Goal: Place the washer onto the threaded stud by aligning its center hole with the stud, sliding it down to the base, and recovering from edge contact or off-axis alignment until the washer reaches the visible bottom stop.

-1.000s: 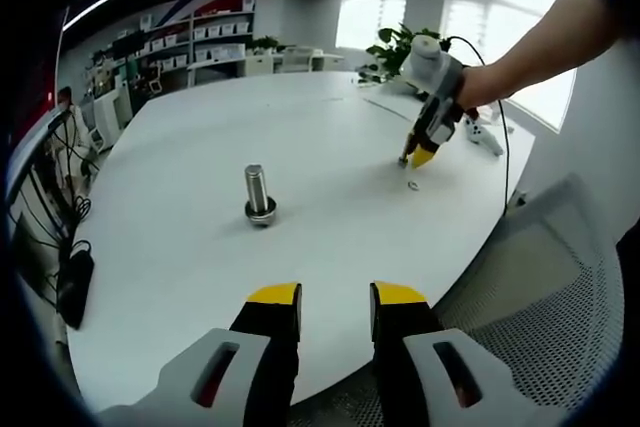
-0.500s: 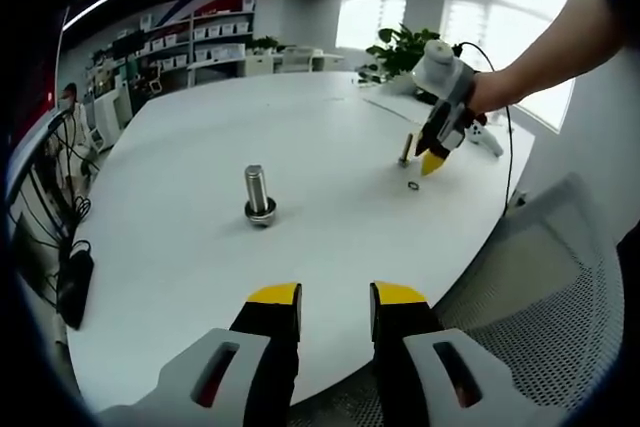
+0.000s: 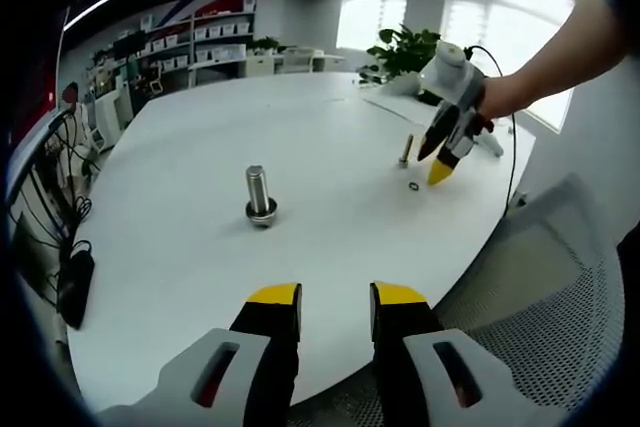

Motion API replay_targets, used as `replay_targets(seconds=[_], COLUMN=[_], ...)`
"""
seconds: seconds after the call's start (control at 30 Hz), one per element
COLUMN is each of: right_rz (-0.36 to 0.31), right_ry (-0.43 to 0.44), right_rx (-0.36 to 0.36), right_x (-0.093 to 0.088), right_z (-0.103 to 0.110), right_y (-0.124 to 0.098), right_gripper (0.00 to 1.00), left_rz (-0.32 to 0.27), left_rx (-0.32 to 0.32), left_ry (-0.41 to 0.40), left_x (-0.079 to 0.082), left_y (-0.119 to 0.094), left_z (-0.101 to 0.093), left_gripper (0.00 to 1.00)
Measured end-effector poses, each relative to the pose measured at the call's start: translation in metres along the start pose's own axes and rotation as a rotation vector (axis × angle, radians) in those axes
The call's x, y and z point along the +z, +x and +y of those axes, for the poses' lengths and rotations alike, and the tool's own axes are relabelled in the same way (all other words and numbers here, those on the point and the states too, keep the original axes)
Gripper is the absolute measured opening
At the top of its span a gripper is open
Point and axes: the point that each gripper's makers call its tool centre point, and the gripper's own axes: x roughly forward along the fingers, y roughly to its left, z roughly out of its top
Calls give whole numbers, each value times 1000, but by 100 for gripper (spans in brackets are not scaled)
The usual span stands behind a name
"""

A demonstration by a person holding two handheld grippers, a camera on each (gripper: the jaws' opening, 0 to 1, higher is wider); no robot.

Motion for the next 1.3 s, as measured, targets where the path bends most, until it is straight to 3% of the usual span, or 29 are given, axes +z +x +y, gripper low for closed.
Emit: replay_targets(seconds=[0.3, 0.5, 1.3], right_rz=[-42, -35, -1], right_ry=[-14, -14, -69], right_rx=[29, 46, 39], right_x=[13, 13, 16], right_z=[22, 32, 37], right_y=[0, 6, 14], right_gripper=[49, 50, 47], left_rz=[-4, -6, -8], left_rx=[2, 1, -2], left_ry=[-3, -3, 0], left_x=[1, 1, 1], left_y=[0, 0, 0], left_z=[1, 0, 0], left_gripper=[25, 25, 25])
